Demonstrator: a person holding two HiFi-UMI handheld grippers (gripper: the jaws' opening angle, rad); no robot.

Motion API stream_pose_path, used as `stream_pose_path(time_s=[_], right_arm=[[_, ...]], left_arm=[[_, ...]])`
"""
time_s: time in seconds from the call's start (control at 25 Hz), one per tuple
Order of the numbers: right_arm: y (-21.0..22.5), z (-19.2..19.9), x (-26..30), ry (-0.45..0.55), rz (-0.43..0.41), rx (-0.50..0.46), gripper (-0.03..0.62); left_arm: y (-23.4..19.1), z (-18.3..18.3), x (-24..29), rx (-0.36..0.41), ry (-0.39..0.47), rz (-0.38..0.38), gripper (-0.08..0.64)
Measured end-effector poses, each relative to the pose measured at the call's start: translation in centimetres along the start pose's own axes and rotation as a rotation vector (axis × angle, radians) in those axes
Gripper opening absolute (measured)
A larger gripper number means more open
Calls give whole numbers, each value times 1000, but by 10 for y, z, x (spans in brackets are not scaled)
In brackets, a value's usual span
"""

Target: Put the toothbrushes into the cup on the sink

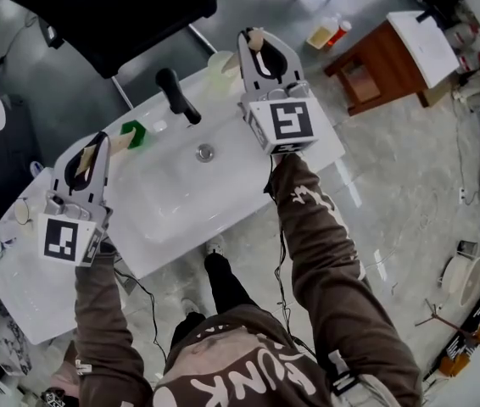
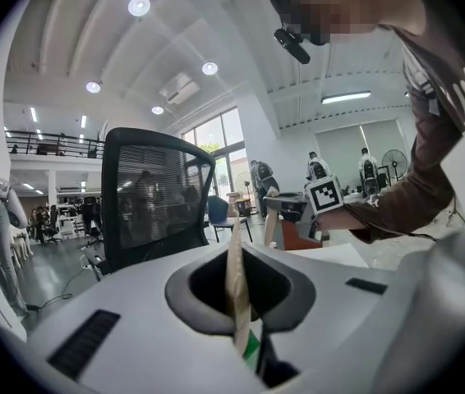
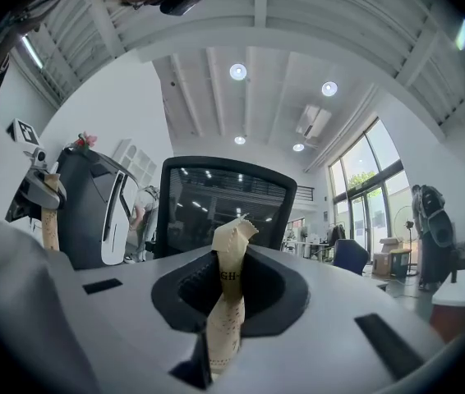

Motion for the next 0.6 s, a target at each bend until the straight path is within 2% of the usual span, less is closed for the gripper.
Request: stream_pose_path(time_s=[0.2, 0.6], right_arm=[[-2, 36, 21, -38, -14, 9, 38], [-6, 100, 39, -131, 9, 23, 40]], left_arm=[[-3, 2, 3, 18, -12, -7, 9], [-6, 14, 1, -10, -51, -9, 9]])
Point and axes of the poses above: the fingertips, and each gripper's own axes: x forward along the fingers, y to its right, z out of its underside, the point moved 1 cm from there along -x, backward along the fingers, and after that the axes turned 2 degrees about x, right-handed, at the moved point
